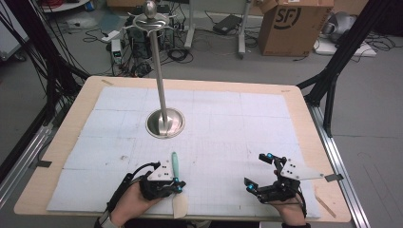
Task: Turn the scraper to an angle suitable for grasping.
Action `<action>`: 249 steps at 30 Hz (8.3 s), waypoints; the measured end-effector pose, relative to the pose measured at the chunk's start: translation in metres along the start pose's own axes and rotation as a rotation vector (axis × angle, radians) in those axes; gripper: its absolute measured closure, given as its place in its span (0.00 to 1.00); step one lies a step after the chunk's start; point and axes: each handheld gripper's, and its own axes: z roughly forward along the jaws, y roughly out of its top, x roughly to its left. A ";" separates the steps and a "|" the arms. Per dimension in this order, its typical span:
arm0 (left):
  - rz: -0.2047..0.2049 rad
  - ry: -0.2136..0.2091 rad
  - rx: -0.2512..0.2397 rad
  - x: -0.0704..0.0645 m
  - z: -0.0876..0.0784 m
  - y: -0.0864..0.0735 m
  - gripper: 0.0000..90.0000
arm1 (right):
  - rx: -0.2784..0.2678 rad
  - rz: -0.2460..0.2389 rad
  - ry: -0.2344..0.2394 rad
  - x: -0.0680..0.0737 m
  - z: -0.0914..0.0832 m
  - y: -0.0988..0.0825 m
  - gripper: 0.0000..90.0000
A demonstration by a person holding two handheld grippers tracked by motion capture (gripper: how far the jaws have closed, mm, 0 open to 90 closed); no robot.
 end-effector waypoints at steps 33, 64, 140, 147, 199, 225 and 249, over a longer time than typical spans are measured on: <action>-0.026 0.102 0.022 0.009 0.027 0.015 1.00 | -0.016 0.009 -0.011 0.001 -0.007 0.001 0.00; 0.039 -0.088 0.042 -0.059 0.021 0.005 0.98 | -0.038 -0.001 0.015 0.000 0.001 0.008 0.00; -0.021 0.003 0.066 -0.040 -0.003 -0.003 1.00 | -0.004 -0.018 0.071 0.004 0.025 0.007 0.00; -0.045 -0.005 0.055 -0.028 0.014 0.004 1.00 | 0.005 -0.013 0.067 0.005 0.025 0.007 0.00; -0.240 0.362 -0.047 0.060 -0.050 -0.030 1.00 | -0.002 -0.017 0.075 0.005 0.025 0.010 0.00; -0.225 0.205 0.082 0.056 0.005 0.011 1.00 | -0.006 -0.018 0.080 0.006 0.025 0.011 0.00; -0.031 -0.016 0.136 0.003 0.029 0.027 1.00 | 0.010 -0.018 0.081 0.005 0.025 0.007 0.00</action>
